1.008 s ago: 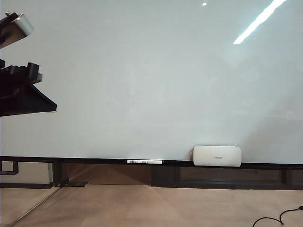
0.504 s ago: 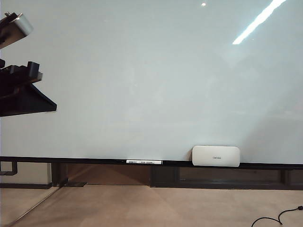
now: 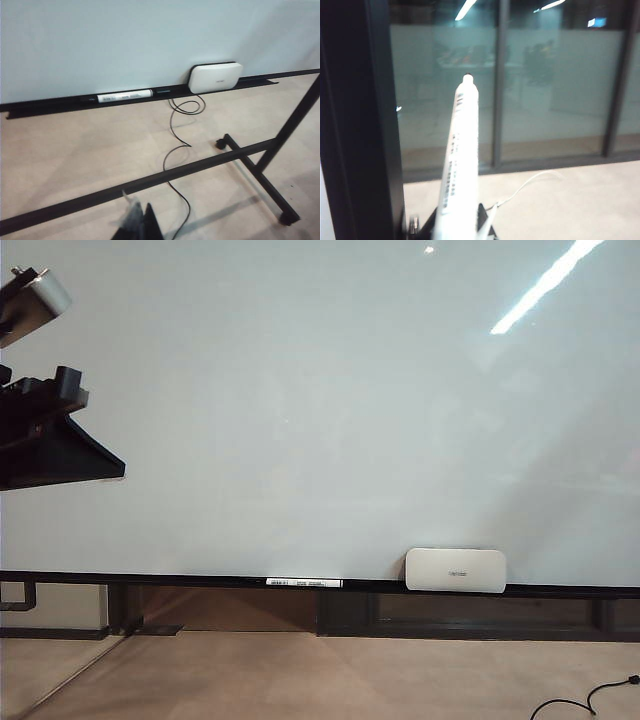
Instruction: Reach to the right to find the marker pen, pick it up, and write the number 19 on the whiteboard.
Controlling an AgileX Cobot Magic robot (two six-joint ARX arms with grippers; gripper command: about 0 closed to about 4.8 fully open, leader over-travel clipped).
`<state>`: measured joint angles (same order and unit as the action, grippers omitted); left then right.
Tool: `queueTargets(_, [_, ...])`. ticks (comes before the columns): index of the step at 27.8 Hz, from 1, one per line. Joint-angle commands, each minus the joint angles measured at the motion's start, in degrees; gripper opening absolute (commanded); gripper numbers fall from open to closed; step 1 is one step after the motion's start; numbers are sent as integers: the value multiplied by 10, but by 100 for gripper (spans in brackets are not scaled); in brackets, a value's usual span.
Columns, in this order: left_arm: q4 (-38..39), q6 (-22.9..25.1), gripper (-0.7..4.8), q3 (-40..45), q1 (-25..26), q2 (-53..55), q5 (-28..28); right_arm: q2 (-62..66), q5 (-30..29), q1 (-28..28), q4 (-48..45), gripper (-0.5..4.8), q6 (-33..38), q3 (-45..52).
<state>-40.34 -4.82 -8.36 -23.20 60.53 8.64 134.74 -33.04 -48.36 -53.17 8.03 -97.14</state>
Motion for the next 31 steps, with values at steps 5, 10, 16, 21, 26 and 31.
queueTargets(5, [-4,-34,-4,-2,-1,-2,79,-165,154,0,9,-2,1,73])
queueTargets(10, [-4,-52,-5,-4,-1,-21,131,-295,164,2,160,-2,1,86])
queueTargets(16, [140,-18,-5,-73,-1,-186,112,-413,87,21,281,-2,75,87])
queueTargets(21, [317,51,-5,-129,-1,-316,71,-464,45,75,298,-2,78,109])
queueTargets(26, [413,50,-5,-174,0,-439,0,-527,29,143,327,-2,78,130])
queueTargets(31, [494,60,-5,-234,0,-509,-25,-577,4,228,377,-2,79,130])
